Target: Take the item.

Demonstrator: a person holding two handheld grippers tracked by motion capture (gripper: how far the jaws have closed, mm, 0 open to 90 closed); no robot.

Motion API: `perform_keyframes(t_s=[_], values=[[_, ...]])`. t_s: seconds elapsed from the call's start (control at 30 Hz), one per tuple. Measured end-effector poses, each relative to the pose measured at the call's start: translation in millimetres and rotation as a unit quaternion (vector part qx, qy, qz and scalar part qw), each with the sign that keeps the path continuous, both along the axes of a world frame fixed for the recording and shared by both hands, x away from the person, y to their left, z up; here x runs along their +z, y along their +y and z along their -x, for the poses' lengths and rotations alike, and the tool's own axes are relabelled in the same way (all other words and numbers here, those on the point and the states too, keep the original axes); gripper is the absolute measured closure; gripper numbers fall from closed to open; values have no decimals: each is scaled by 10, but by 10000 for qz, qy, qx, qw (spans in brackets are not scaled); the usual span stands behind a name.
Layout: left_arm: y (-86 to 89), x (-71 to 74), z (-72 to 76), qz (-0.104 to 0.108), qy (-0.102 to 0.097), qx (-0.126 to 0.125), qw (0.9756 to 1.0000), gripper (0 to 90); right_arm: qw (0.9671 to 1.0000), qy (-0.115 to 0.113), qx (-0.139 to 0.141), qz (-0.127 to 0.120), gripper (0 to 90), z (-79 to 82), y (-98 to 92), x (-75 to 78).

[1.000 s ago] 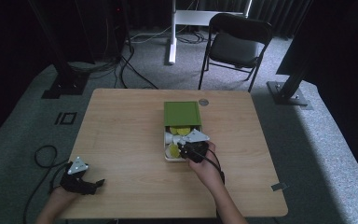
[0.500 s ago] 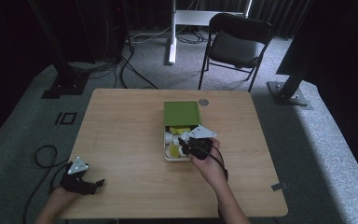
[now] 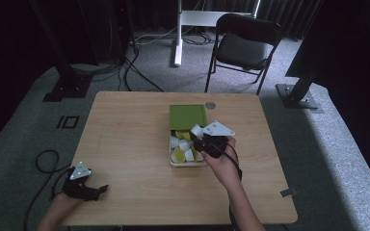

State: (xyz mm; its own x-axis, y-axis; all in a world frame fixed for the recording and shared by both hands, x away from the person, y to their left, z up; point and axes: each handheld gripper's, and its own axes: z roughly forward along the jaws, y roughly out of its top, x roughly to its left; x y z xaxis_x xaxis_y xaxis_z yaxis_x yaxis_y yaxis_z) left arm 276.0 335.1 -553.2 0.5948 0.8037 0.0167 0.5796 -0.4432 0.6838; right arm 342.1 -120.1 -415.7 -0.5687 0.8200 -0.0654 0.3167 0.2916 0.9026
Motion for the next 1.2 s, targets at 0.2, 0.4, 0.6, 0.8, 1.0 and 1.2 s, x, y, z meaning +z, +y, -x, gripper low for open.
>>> perform_keyframes(t_s=[0.2,0.4,0.6,0.8,1.0,1.2], values=[[0,0,0,3,0,1,10000,5,9997,-174,-187,66,568,-52,-101,42],[1,1,0,-3,2,-2,10000,5,9985,-300,-459,43,568,-137,-266,31],[0,0,0,-1,3,-1,10000,5,9956,-322,-877,79,568,-270,-507,-33],[0,0,0,-2,3,-1,10000,6,9940,-179,-1069,131,568,-398,-705,-208],[0,0,0,5,8,2,10000,5,9926,-32,-1203,163,568,-482,-836,-405],[0,0,1,5,7,2,10000,5,9911,110,-1303,232,568,-614,-902,-653]])
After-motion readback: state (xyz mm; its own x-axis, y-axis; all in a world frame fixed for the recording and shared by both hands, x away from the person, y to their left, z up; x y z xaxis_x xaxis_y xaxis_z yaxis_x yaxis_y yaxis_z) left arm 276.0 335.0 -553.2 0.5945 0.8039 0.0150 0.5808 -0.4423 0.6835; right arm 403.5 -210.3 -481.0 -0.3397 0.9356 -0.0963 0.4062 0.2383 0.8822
